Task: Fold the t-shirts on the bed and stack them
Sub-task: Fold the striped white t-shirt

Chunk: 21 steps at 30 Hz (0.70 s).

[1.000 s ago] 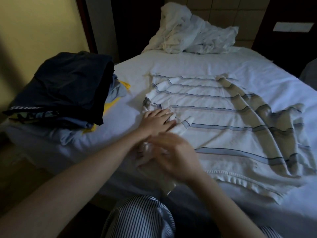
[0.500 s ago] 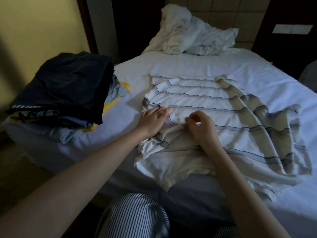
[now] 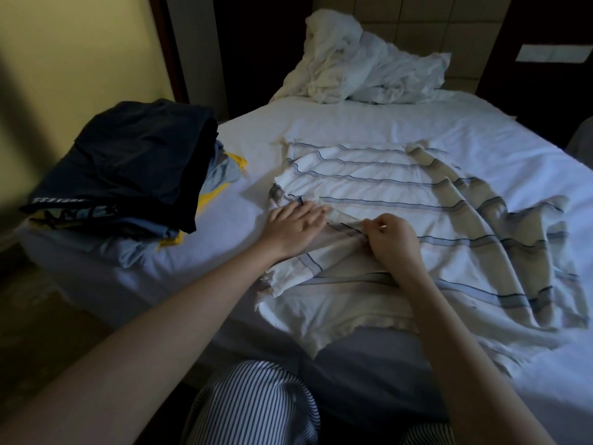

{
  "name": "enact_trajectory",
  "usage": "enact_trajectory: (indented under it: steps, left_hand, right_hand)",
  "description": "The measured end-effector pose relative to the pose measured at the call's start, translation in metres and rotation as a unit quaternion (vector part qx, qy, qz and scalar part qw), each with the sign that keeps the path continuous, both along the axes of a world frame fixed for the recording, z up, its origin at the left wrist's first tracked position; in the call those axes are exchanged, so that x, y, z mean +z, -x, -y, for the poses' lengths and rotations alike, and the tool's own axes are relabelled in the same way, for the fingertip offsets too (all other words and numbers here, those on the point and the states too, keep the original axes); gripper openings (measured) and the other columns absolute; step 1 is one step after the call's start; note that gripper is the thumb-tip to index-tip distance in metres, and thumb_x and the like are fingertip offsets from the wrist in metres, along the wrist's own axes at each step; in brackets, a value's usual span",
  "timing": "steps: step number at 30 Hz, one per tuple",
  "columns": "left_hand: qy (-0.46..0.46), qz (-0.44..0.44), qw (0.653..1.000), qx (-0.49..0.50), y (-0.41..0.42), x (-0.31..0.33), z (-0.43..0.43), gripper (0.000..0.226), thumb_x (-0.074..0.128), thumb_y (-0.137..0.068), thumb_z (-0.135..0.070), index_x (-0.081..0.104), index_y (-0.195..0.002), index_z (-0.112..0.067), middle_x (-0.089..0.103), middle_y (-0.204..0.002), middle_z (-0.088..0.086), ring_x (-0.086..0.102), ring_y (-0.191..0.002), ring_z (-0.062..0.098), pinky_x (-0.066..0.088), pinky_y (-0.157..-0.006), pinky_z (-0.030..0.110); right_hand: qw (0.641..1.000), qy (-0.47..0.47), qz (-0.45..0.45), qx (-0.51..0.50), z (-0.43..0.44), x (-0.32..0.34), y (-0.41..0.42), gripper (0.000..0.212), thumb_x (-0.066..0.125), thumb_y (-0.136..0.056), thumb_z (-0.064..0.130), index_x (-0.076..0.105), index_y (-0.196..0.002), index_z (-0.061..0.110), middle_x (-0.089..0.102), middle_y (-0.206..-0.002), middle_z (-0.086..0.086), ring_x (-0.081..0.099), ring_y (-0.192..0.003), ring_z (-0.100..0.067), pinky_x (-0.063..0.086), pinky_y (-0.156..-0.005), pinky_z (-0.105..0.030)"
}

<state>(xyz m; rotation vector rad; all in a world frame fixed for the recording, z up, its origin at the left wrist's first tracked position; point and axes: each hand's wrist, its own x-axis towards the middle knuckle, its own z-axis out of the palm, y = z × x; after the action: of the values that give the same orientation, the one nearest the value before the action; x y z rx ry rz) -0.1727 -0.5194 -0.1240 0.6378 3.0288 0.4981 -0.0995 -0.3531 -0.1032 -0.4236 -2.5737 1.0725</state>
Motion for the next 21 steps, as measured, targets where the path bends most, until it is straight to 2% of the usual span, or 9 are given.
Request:
enact_trajectory:
  steps: [3, 5, 6, 8, 10, 13, 15, 18, 21]
  left_hand:
    - [0.084, 0.017, 0.996, 0.005, 0.000, 0.003, -0.005, 0.061, 0.018, -0.091, -0.068, 0.007, -0.147, -0.047, -0.003, -0.159, -0.011, -0.004, -0.147, 0.021, -0.010, -0.113, 0.050]
    - [0.109, 0.037, 0.993, 0.003, -0.001, 0.007, -0.005, 0.069, 0.019, -0.086, -0.075, 0.002, -0.147, -0.047, -0.008, -0.159, -0.008, -0.008, -0.146, 0.026, -0.012, -0.111, 0.057]
    - [0.111, 0.029, 0.993, -0.002, -0.003, 0.011, -0.005, 0.072, 0.021, -0.085, -0.076, 0.001, -0.147, -0.046, -0.008, -0.160, -0.006, -0.008, -0.146, 0.028, -0.011, -0.110, 0.059]
    - [0.099, -0.045, 0.994, -0.018, -0.014, 0.017, -0.005, 0.074, 0.027, -0.085, -0.075, 0.005, -0.148, -0.043, -0.002, -0.160, -0.002, -0.006, -0.146, 0.031, -0.009, -0.111, 0.058]
    - [0.086, -0.108, 0.990, -0.036, -0.031, 0.017, -0.009, 0.069, 0.029, -0.089, -0.068, 0.009, -0.149, -0.041, 0.001, -0.160, -0.003, -0.007, -0.146, 0.029, -0.010, -0.113, 0.055]
    - [0.115, -0.041, 0.992, -0.045, -0.053, 0.004, -0.016, 0.061, 0.014, -0.093, -0.064, 0.001, -0.148, -0.043, -0.006, -0.160, -0.005, -0.007, -0.146, 0.027, -0.007, -0.116, 0.051]
    - [0.120, -0.020, 0.992, -0.042, -0.054, -0.001, -0.015, 0.060, 0.010, -0.093, -0.064, -0.003, -0.148, -0.044, -0.009, -0.160, -0.004, -0.006, -0.146, 0.027, -0.005, -0.117, 0.049]
    - [0.097, -0.013, 0.994, -0.050, -0.053, 0.005, -0.013, 0.060, 0.013, -0.094, -0.062, 0.001, -0.149, -0.041, -0.006, -0.160, -0.003, -0.005, -0.147, 0.027, -0.003, -0.117, 0.049]
    - [0.068, -0.026, 0.994, -0.078, -0.060, 0.011, -0.019, 0.058, 0.019, -0.098, -0.054, 0.011, -0.151, -0.032, 0.001, -0.160, 0.001, -0.002, -0.147, 0.022, -0.002, -0.118, 0.045]
  right_hand:
    - [0.994, -0.084, 0.057, -0.040, 0.004, -0.003, -0.002, 0.013, 0.046, -0.093, 0.024, 0.051, -0.096, 0.012, 0.063, -0.105, -0.013, 0.056, -0.100, -0.033, 0.035, -0.078, -0.034]
    - [0.985, -0.161, 0.048, -0.041, 0.008, -0.005, -0.005, 0.016, 0.047, -0.091, 0.019, 0.048, -0.105, 0.012, 0.062, -0.107, -0.014, 0.052, -0.105, -0.032, 0.030, -0.088, -0.037]
    - [0.979, -0.197, 0.033, -0.044, 0.009, -0.007, -0.005, 0.021, 0.049, -0.090, 0.020, 0.048, -0.110, 0.013, 0.060, -0.110, -0.013, 0.048, -0.108, -0.031, 0.028, -0.090, -0.038]
    - [0.970, -0.238, 0.007, -0.051, 0.009, -0.010, -0.005, 0.031, 0.051, -0.089, 0.022, 0.048, -0.119, 0.017, 0.049, -0.120, -0.010, 0.037, -0.114, -0.030, 0.025, -0.092, -0.038]
    - [0.967, -0.250, 0.008, -0.045, 0.008, -0.012, -0.005, 0.032, 0.048, -0.089, 0.021, 0.049, -0.121, 0.018, 0.044, -0.123, -0.009, 0.033, -0.116, -0.029, 0.022, -0.093, -0.039]
    - [0.969, -0.243, 0.041, -0.035, 0.006, -0.012, -0.007, 0.030, 0.042, -0.092, 0.023, 0.054, -0.118, 0.015, 0.047, -0.125, -0.010, 0.033, -0.119, -0.030, 0.023, -0.094, -0.038]
    - [0.975, -0.218, 0.028, -0.033, 0.004, -0.010, -0.010, 0.031, 0.043, -0.092, 0.023, 0.054, -0.120, 0.015, 0.048, -0.127, -0.010, 0.034, -0.120, -0.030, 0.023, -0.096, -0.038]
    - [0.980, -0.199, -0.009, -0.026, -0.005, -0.005, -0.019, 0.030, 0.046, -0.092, 0.021, 0.056, -0.120, 0.014, 0.050, -0.128, -0.010, 0.040, -0.120, -0.030, 0.026, -0.098, -0.038]
    - [0.980, -0.197, -0.028, -0.018, -0.022, -0.004, -0.030, 0.026, 0.048, -0.092, 0.020, 0.061, -0.114, 0.013, 0.057, -0.123, -0.010, 0.044, -0.118, -0.030, 0.029, -0.097, -0.037]
